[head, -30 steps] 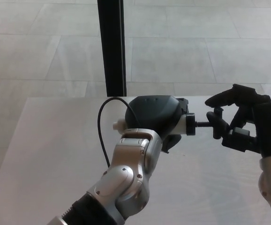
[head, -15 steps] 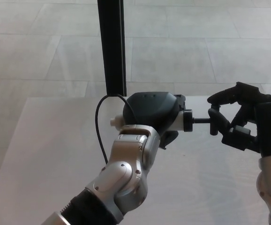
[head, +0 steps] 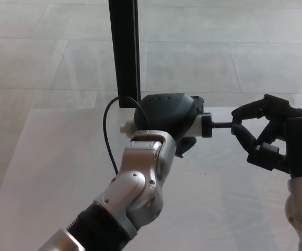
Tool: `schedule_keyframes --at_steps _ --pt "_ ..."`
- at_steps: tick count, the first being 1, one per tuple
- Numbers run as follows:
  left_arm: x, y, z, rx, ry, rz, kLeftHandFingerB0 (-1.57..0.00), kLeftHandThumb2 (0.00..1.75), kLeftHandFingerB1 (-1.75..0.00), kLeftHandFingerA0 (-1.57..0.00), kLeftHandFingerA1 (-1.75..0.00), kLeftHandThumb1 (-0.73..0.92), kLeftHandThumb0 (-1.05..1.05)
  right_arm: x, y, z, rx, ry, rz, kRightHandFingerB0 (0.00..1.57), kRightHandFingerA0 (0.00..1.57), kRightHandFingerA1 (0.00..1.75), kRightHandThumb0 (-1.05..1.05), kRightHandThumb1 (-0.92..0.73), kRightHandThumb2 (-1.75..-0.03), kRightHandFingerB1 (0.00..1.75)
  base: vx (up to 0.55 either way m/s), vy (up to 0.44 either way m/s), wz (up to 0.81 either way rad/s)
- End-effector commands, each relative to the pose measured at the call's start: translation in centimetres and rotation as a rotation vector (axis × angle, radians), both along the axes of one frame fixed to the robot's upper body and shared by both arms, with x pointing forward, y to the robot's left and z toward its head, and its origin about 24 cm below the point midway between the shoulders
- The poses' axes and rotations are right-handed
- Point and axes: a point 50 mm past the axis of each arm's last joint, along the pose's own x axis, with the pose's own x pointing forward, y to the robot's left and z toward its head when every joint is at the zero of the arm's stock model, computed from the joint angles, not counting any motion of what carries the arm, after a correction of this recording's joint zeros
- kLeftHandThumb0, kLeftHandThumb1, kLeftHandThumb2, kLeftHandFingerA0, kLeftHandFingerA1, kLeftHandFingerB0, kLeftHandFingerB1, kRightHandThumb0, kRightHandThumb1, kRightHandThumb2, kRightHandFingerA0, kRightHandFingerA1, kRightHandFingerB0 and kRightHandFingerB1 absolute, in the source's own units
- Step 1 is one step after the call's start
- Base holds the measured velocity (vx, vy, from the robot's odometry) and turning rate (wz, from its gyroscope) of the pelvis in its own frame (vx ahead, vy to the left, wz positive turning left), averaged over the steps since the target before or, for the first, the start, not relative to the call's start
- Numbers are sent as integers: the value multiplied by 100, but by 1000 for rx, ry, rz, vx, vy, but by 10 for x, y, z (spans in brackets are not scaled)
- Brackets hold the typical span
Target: The robot uses its left hand to lift the air pump kept on the middle of the desk and use the right hand to pull out the handle
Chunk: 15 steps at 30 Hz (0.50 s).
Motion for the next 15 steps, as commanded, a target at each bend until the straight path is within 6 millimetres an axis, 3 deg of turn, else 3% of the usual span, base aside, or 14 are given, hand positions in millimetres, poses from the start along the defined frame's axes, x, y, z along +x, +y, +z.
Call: schedule_keyframes --at_steps 1,2,3,6,11,13,15 --pt "1 -2 7 -5 -12 -9 -79 72 -108 -85 -169 75 -28 -1 -3 -2 9 15 -20 91 101 147 -21 -60 -70 81 0 0 0" --pt "0 -3 7 -8 -22 -16 -83 101 -101 -113 -130 57 -34 -1 -4 -2 6 17 -22 90 102 145 -21 -60 -69 79 0 0 0" --pt "0 -4 7 -7 -23 -18 -76 65 -113 -83 -171 78 -31 -2 -4 -3 1 18 -24 88 101 143 -22 -61 -68 77 0 0 0" --pt "-1 -5 9 -7 -31 -22 -76 67 -119 -88 -173 77 -30 -2 -4 -3 -8 21 -26 87 101 140 -22 -62 -67 76 0 0 0" --pt "-2 -4 8 -12 -17 -20 -80 68 -101 -82 -165 78 -32 -1 -5 -3 -21 20 -52 92 102 147 -19 -59 -73 84 0 0 0" --pt "-3 -3 7 10 -29 -15 -79 68 -107 -84 -167 79 -32 -1 -6 -3 -18 21 -53 92 101 145 -19 -59 -72 84 0 0 0" --pt "-5 -1 1 -13 -22 -13 -77 80 -121 -86 -171 73 -22 -1 -7 -2 -6 11 -72 92 96 146 -19 -59 -72 85 0 0 0"
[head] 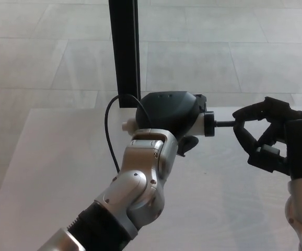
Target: The robot uses its left hand to lift the air pump kept on the middle of the desk and use the right hand to pull out the handle
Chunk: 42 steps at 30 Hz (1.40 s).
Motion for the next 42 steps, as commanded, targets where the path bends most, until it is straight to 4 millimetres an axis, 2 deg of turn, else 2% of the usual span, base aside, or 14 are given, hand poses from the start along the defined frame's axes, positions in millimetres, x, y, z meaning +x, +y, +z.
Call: schedule_keyframes --at_steps 1,11,12,13,18,19,20,23,24,25,26,28,30,42 --pt "-3 3 -3 -13 5 9 -76 84 -128 -86 -174 73 -22 0 -5 1 2 -15 -54 93 97 146 -19 -59 -73 85 0 0 0" --pt "-12 3 -7 -42 11 -14 -78 85 -127 -91 -175 75 -25 1 -2 3 -40 -42 -122 92 96 152 -19 -56 -78 85 0 0 0" --pt "-14 4 -9 -37 7 -20 -88 106 -111 -116 -134 60 -29 1 -4 3 -58 -46 -136 93 93 157 -19 -55 -79 89 0 0 0" --pt "-16 5 -11 -30 9 -23 -79 94 -134 -90 -175 65 -19 1 -6 4 -62 -54 -147 93 93 158 -18 -55 -79 89 0 0 0" --pt "-17 13 -16 -10 21 -16 -88 107 -117 -114 -158 56 -17 0 -11 3 -43 -44 -167 94 94 155 -17 -55 -80 93 0 0 0" --pt "-17 14 -16 -12 11 -18 -81 107 -126 -90 -175 60 -16 0 -12 4 -33 -40 -169 94 94 155 -17 -55 -80 92 0 0 0" --pt "-17 16 -15 -8 8 -19 -87 107 -128 -113 -166 54 -15 0 -13 4 -43 -46 -166 94 94 154 -17 -55 -81 92 0 0 0" --pt "-15 19 -13 -9 9 -8 -79 112 -130 -94 -175 58 -14 0 -14 2 -45 -45 -168 95 94 155 -18 -54 -81 91 0 0 0" --pt "-14 21 -11 -17 -3 -2 -86 117 -110 -117 -135 57 -21 0 -14 2 -41 -46 -164 94 94 152 -17 -54 -82 86 0 0 0" --pt "-13 21 -10 -10 -8 -3 -86 117 -110 -117 -135 57 -21 -1 -15 2 -43 -54 -161 94 94 152 -17 -54 -82 86 0 0 0" --pt "-13 22 -10 -10 -3 -1 -78 109 -130 -91 -175 60 -14 -1 -14 2 -45 -52 -161 94 94 154 -17 -54 -81 86 0 0 0" --pt "-12 23 -9 -14 1 7 -84 106 -117 -113 -160 56 -19 -1 -14 1 -52 -50 -158 94 95 153 -18 -54 -80 87 0 0 0" --pt "-11 25 -7 -8 -16 8 -77 107 -123 -94 -175 60 -15 -2 -16 1 -61 -62 -155 93 98 152 -19 -53 -80 86 0 0 0" --pt "-10 35 -9 -2 -47 12 -81 112 -130 -97 -175 55 -15 -1 -21 1 15 13 -42 84 93 147 -19 -63 -68 68 0 0 0"
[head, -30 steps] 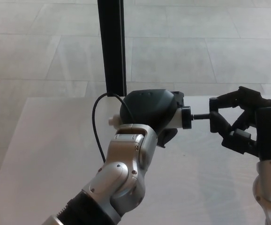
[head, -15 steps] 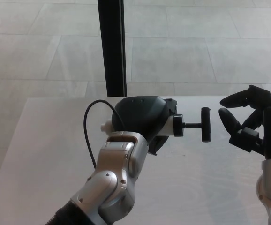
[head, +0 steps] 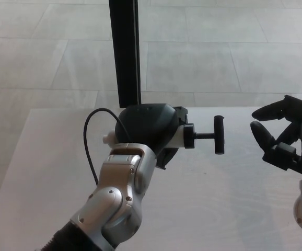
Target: The robot uses its left hand to lift the air pump kept on the middle of the desk and use the right hand to pull out the handle
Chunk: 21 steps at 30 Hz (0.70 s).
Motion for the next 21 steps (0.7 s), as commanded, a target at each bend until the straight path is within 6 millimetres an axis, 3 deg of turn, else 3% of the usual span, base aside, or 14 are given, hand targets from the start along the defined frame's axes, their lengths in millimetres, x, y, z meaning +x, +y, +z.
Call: schedule_keyframes --at_steps 1,2,5,6,7,8,12,13,14,15,16,18,19,21 --pt "1 5 4 6 -45 -9 -79 108 -136 -94 -175 57 -17 1 -4 0 65 65 91 77 93 150 -16 -67 -62 58 0 0 0" --pt "4 9 8 1 -63 -2 -79 108 -135 -92 -175 56 -15 1 -3 1 77 105 134 58 108 138 -28 -66 -61 46 0 0 0" --pt "7 14 17 19 -61 4 -75 95 -141 -87 -175 67 -18 2 -2 3 87 167 198 49 116 121 -51 -61 -58 39 0 0 0" --pt "8 15 19 19 -65 5 -77 93 -133 -106 -171 63 -13 2 -1 4 107 184 221 50 119 119 -56 -59 -58 40 0 0 0" --pt "8 15 21 17 -74 7 -87 109 -110 -115 -133 60 -25 2 1 4 129 205 250 50 119 116 -61 -59 -58 40 0 0 0" --pt "9 15 23 6 -81 9 -76 94 -124 -89 -175 69 -17 3 2 6 136 225 273 49 119 117 -63 -58 -58 40 0 0 0" --pt "13 13 30 2 -76 23 -81 80 -78 -85 -170 73 -21 4 10 9 168 327 370 39 122 111 -80 -68 -61 41 0 0 0" --pt "13 13 30 1 -75 23 -81 80 -78 -85 -170 73 -21 4 10 9 167 330 372 39 122 111 -80 -68 -61 41 0 0 0" --pt "14 13 32 4 -88 23 -82 75 -87 -86 -172 75 -23 4 12 10 142 379 400 28 118 112 -86 -61 -101 50 0 0 0" --pt "14 12 32 5 -89 23 -82 75 -87 -86 -172 75 -23 4 12 10 140 386 404 28 118 112 -86 -61 -101 50 0 0 0" --pt "14 13 32 4 -91 25 -80 69 -94 -85 -173 77 -23 4 12 10 140 398 404 33 117 105 -93 -82 -65 39 0 0 0" --pt "16 14 31 6 -113 30 -82 89 -120 -106 -166 66 -17 4 14 9 106 461 417 25 117 111 -95 -67 -109 50 0 0 0" --pt "17 15 31 7 -121 32 -80 89 -109 -85 -174 67 -19 4 14 8 102 482 419 27 116 113 -94 -66 -107 51 0 0 0" --pt "18 15 32 5 -124 33 -82 92 -93 -88 -164 66 -17 4 15 7 116 511 415 31 118 117 -92 -64 -103 53 0 0 0"
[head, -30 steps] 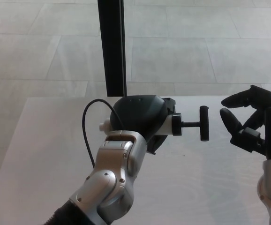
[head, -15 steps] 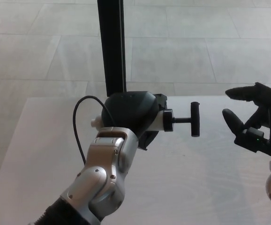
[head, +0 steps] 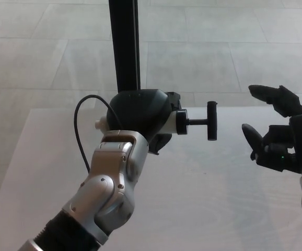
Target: The robot uses its left hand to lift the air pump kept on the middle of the desk and use the right hand to pull out the handle
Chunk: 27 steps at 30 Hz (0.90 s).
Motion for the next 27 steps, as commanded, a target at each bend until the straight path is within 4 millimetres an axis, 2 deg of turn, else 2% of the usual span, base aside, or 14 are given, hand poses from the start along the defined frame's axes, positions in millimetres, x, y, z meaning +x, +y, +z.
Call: schedule_keyframes --at_steps 1,2,3,4,6,9,11,14,18,19,20,21,25,27 --pt "9 6 15 3 -72 12 -82 92 -93 -88 -164 66 -17 3 5 -3 16 321 183 31 118 117 -92 -64 -103 53 0 0 0" --pt "9 2 18 0 -106 18 -86 107 -111 -115 -133 59 -25 3 7 -6 84 352 167 47 120 141 -77 -64 -62 48 0 0 0" --pt "9 0 19 9 -127 24 -72 86 -138 -85 -175 64 -18 3 8 -7 81 357 144 50 120 146 -72 -64 -62 49 0 0 0" --pt "9 -1 18 -16 -140 8 -69 91 -146 -85 -175 61 -15 4 9 -7 85 358 133 48 124 140 -69 -55 -86 58 0 0 0" --pt "9 -2 18 -21 -148 7 -69 87 -147 -84 -175 62 -16 5 10 -7 89 361 127 58 116 153 -62 -65 -62 52 0 0 0" --pt "8 -4 16 -20 -201 -6 -69 83 -144 -85 -174 68 -19 6 13 -6 122 375 110 61 119 146 -66 -55 -82 62 0 0 0" --pt "6 -5 14 -9 -202 -10 -69 79 -133 -101 -171 70 -14 7 15 -5 125 387 123 66 110 163 -60 -65 -64 60 0 0 0" --pt "4 -9 9 0 -213 -24 -70 84 -151 -86 -175 62 -19 8 17 -2 74 373 127 56 116 142 -54 -52 -80 65 0 0 0" --pt "2 -14 7 28 -234 -34 -70 74 -145 -82 -171 69 -23 10 20 0 55 369 95 56 108 158 -35 -61 -58 56 0 0 0" --pt "1 -15 6 37 -243 -52 -68 72 -134 -86 -165 67 -18 10 21 0 45 375 86 48 130 135 -31 -43 -90 66 0 0 0" --pt "0 -16 5 28 -255 -62 -72 70 -123 -84 -163 67 -24 11 22 0 45 373 89 52 105 164 -29 -61 -63 58 0 0 0" --pt "-2 -18 5 34 -299 -76 -84 71 -102 -83 -148 68 -28 11 22 0 35 366 96 51 102 165 -26 -61 -64 60 0 0 0" --pt "-4 -21 3 39 -325 -102 -68 57 -129 -73 -169 73 -33 12 23 -3 106 371 99 56 102 163 -29 -58 -64 64 0 0 0" --pt "-4 -22 3 43 -327 -107 -76 67 -114 -74 -161 75 -32 13 23 -5 89 376 94 64 105 164 -30 -59 -62 72 0 0 0"
